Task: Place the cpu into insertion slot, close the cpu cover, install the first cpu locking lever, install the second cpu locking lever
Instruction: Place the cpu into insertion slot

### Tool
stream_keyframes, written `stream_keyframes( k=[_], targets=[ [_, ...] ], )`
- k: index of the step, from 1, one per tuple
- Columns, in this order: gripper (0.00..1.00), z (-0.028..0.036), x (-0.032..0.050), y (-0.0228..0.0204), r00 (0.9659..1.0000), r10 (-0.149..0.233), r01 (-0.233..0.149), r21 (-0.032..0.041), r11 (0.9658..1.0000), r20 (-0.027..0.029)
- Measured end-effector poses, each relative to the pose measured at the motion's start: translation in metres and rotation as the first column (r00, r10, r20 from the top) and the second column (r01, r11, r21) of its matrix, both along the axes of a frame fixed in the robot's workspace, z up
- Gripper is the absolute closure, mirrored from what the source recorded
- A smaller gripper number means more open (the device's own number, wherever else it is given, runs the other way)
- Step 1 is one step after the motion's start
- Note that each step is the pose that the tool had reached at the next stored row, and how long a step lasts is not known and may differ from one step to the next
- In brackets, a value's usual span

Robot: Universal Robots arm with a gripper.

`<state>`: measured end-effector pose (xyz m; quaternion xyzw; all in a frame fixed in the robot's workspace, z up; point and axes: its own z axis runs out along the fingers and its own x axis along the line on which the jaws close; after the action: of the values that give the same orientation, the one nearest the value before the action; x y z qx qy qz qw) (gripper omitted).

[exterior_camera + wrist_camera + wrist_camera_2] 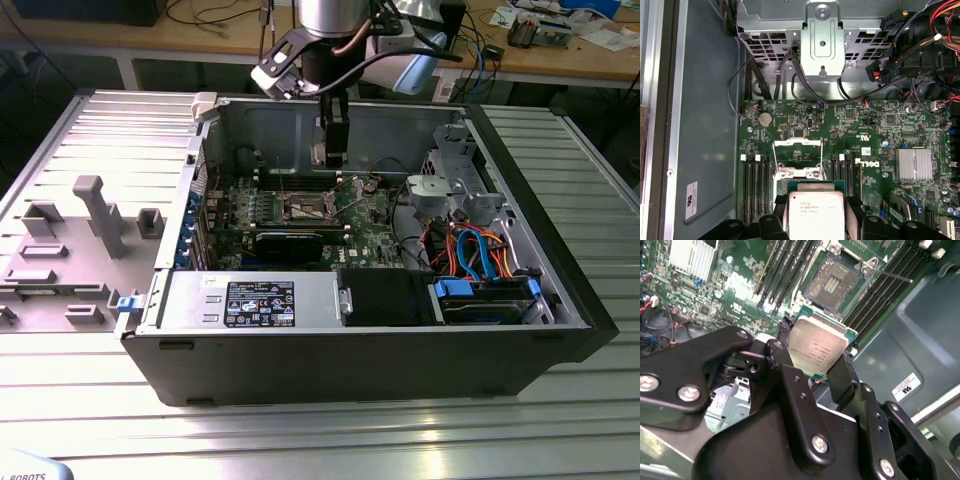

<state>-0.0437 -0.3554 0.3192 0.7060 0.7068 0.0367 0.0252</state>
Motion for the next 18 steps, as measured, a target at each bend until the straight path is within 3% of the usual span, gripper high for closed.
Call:
stream_keyframes(
  k=[13, 18],
  targets=[
    [0.46, -0.0304, 0.0000, 0.0000, 1.0000, 0.000, 0.000, 0.0004, 1.0000, 0.0002],
    [0.46, -0.0376, 0.0000, 0.0000, 1.0000, 0.000, 0.000, 0.0004, 1.0000, 0.0001]
  ],
)
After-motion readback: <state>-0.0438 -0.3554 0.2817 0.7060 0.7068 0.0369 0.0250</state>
